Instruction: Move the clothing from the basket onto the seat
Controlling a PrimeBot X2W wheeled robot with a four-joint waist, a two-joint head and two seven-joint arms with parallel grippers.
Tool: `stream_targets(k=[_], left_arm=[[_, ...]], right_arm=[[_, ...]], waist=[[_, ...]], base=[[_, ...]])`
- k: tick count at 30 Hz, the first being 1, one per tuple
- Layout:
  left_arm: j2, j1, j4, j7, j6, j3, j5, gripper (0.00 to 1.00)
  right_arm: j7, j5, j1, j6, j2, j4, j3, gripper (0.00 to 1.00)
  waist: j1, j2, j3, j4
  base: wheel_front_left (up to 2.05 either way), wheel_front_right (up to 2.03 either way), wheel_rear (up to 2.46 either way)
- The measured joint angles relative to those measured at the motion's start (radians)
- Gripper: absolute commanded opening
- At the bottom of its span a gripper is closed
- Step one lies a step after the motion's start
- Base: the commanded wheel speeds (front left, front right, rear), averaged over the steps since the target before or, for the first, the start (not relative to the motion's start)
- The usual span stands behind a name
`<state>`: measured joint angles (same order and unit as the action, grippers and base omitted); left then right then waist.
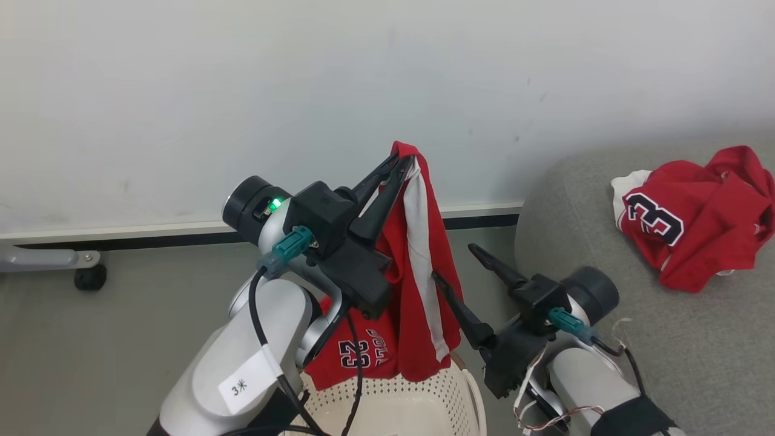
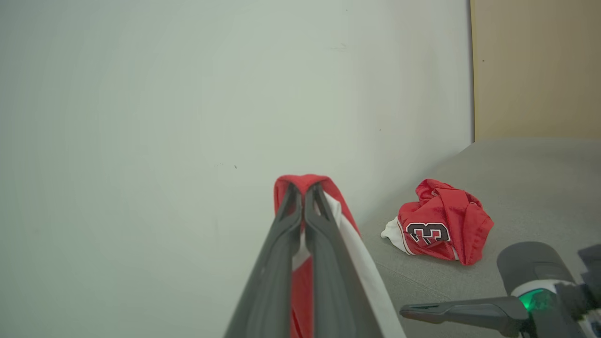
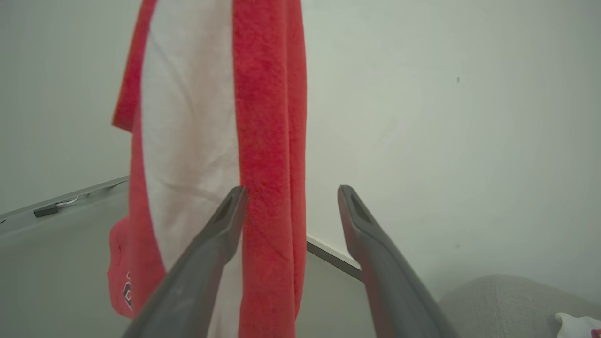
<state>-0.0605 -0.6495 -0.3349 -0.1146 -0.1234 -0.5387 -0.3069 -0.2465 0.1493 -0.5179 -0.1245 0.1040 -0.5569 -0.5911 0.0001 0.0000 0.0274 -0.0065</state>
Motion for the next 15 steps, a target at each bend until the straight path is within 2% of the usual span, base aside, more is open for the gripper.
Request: stream_targets(k=[9,15], left_arm=[[0.003,-0.024,0.006,0.009,0.0,-0.027,-0.01,0.0],[0.005,-0.036,0.012,0.016,0.0,-0.045,-0.018,0.0]], right_arm=[[-0.001,0.073,-0.099,0.0,-0.001,-0.124,-0.193,1.0],[-0.001,0.119,-0.181,0.0,-0.005,-0.211,-0.268,1.0]], waist=[[0.0,0.0,-0.007,0.031],[0.0,0.0,-0.013,0.042]], base=[[0.0,0.0,0.0],[0.0,0.0,0.0]])
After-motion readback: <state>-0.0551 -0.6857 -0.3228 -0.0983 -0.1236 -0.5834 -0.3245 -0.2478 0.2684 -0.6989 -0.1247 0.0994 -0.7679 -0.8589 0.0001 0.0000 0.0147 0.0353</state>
